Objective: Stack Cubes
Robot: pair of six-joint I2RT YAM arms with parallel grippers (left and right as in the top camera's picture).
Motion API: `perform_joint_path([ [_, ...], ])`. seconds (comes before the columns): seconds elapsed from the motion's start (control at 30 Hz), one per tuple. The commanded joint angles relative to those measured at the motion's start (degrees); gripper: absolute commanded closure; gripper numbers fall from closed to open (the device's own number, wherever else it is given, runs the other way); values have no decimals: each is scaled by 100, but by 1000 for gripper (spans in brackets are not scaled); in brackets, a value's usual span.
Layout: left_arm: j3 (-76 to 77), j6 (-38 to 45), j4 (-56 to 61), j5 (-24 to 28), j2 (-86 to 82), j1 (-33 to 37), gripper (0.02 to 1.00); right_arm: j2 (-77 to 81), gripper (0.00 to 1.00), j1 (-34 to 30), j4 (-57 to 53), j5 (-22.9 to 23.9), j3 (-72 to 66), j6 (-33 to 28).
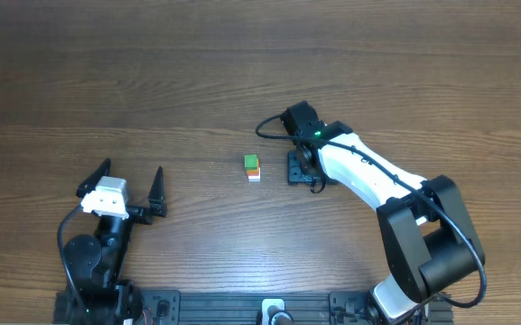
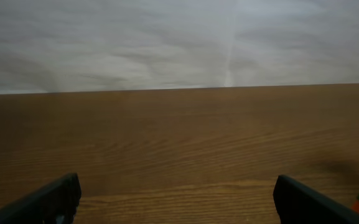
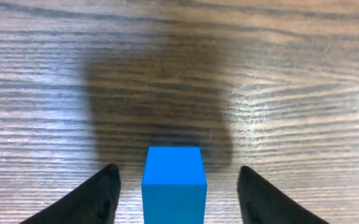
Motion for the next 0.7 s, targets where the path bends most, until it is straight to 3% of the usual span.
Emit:
perform_joint_path([
  [0.03,-33,83,2,-46,-42,20,20,50,457,-42,15,-55,-57,-22],
  [0.7,-33,83,2,-46,-42,20,18,50,667,-42,35,-140,-59,-4],
])
